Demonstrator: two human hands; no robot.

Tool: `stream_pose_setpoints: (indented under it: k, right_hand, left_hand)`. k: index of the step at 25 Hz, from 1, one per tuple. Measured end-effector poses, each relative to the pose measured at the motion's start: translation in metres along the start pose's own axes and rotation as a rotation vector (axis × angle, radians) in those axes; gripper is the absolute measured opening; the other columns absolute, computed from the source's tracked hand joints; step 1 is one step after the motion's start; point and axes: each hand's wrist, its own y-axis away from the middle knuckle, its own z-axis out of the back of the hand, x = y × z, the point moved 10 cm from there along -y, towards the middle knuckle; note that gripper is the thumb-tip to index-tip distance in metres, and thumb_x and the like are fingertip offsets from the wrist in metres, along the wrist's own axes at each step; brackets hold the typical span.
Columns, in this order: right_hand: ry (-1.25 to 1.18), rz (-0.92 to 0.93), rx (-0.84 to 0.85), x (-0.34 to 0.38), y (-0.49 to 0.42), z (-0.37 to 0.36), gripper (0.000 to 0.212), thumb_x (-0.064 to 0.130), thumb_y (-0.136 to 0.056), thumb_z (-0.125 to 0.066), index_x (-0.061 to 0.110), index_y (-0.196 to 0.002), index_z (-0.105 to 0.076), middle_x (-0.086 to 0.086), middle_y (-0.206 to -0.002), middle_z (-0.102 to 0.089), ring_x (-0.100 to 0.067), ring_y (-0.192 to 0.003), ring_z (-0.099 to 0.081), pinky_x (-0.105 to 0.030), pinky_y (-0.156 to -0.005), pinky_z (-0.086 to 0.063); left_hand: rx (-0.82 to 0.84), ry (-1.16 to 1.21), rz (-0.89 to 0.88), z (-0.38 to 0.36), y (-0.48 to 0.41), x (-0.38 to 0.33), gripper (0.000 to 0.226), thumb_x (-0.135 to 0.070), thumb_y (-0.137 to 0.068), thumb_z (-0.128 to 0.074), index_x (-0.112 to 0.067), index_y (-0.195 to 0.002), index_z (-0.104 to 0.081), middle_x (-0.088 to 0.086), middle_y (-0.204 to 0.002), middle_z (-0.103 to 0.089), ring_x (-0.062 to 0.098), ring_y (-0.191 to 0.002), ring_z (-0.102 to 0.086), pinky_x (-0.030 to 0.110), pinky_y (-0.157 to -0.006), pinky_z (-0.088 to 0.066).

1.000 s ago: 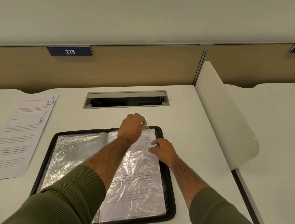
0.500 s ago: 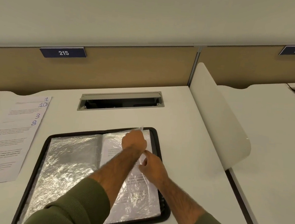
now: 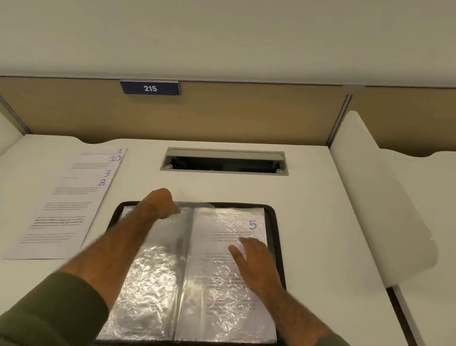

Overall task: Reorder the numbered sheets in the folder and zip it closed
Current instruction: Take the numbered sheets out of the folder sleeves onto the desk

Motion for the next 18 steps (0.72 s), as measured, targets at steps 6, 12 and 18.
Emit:
stream_pose_setpoints:
  k: [6,12,18]
  right_hand:
    - [0.287,0.02,0.119,0.019,-0.016,-0.025,0.083,0.075,-0.092,-0.011,0.024,-0.154,-0.031,-0.003,-0.164,-0.025,-0.025,-0.154,-0.012,-0.049,-0.125,-0.01]
    - [0.417,-0.013,0.146,0.02,-0.025,-0.022,0.064,0.06,-0.103,-0.027,0.023,-0.155,-0.029,-0.005,-0.166,-0.018,-0.026,-0.155,-0.007,-0.052,-0.124,-0.007]
    - [0.426,-0.049,0.129,0.012,-0.044,-0.008,0.062,0.046,-0.103,-0.041,0.022,-0.157,-0.023,-0.003,-0.168,-0.013,-0.026,-0.155,-0.008,-0.055,-0.124,-0.013]
  left_hand:
    - [-0.036,-0.033,0.159,0.003,-0.004,0.11,0.027,-0.034,-0.09,-0.066,-0.014,-0.075,-0.056,0.002,-0.081,-0.06,0.024,-0.082,-0.062,0.038,-0.08,-0.054]
    - [-0.169,-0.077,0.206,0.005,0.006,0.131,0.012,-0.024,-0.095,-0.057,-0.017,-0.104,-0.06,0.002,-0.099,-0.067,0.024,-0.093,-0.061,0.04,-0.09,-0.045]
    - [-0.112,-0.112,0.359,-0.006,0.009,0.151,0.037,-0.011,-0.095,-0.046,-0.011,-0.132,-0.052,0.013,-0.129,-0.06,0.032,-0.121,-0.053,0.055,-0.109,-0.036]
